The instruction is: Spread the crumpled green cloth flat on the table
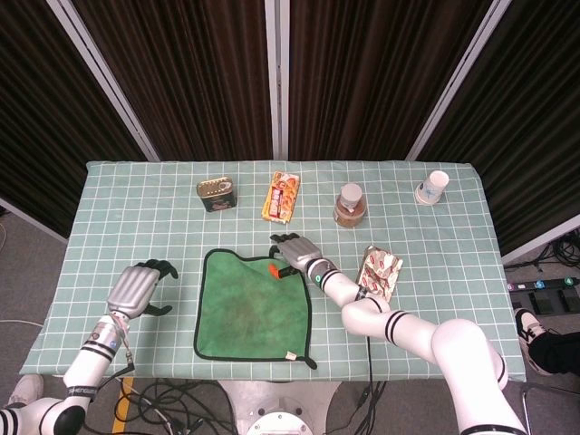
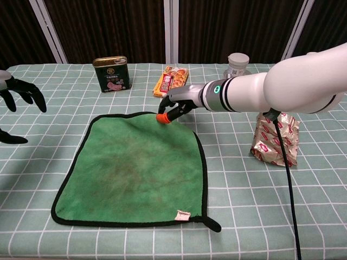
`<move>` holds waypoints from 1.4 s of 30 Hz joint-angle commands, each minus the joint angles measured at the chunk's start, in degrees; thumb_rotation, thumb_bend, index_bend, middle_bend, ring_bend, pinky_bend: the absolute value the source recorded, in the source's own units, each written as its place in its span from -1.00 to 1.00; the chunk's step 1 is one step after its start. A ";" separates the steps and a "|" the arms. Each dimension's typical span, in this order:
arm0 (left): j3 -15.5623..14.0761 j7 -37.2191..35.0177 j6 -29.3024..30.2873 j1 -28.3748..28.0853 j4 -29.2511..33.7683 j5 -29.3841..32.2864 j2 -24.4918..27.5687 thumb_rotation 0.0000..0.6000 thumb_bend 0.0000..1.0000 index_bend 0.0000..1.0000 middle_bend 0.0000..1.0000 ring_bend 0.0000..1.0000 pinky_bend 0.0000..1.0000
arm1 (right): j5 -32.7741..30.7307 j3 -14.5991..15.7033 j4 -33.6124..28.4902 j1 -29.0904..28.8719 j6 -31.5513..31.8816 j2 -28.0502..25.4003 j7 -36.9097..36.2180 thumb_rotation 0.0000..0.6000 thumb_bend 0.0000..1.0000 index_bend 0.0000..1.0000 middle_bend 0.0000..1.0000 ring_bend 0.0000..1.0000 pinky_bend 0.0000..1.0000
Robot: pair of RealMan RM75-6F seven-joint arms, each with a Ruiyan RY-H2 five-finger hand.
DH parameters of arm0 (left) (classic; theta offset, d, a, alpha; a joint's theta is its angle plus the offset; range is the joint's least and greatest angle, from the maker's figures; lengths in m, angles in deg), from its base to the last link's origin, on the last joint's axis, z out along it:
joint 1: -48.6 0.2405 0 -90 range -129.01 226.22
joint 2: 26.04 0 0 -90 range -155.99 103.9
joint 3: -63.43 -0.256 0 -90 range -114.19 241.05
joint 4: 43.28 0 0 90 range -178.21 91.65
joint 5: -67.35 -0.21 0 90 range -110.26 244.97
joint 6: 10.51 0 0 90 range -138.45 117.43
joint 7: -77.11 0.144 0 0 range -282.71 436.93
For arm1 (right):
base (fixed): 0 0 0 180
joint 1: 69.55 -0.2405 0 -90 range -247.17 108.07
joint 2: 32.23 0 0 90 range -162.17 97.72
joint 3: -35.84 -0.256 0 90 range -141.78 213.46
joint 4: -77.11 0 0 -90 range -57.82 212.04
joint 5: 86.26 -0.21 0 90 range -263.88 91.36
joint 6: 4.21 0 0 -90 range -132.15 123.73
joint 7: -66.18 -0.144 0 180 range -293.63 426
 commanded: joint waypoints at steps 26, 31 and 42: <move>0.01 1.41 0.09 -0.29 1.17 0.37 0.09 1.00 -0.94 -0.30 -0.38 -0.51 -0.31 | 7.20 4.22 1.16 4.28 11.82 -0.61 3.25 0.19 -0.54 0.08 -0.75 -1.00 -1.00; -0.09 1.29 0.26 -0.15 1.35 0.27 0.19 1.00 -0.94 -0.30 -0.38 -0.51 -0.31 | 7.57 6.51 6.75 5.49 19.43 4.15 13.89 0.29 -0.58 -0.04 -0.78 -1.00 -1.00; 0.10 0.33 1.31 0.44 1.73 -0.22 0.81 1.00 -0.94 -0.30 -0.38 -0.51 -0.31 | 7.90 3.07 0.36 8.73 25.88 1.56 14.90 0.28 -0.75 -0.88 -0.96 -1.00 -1.00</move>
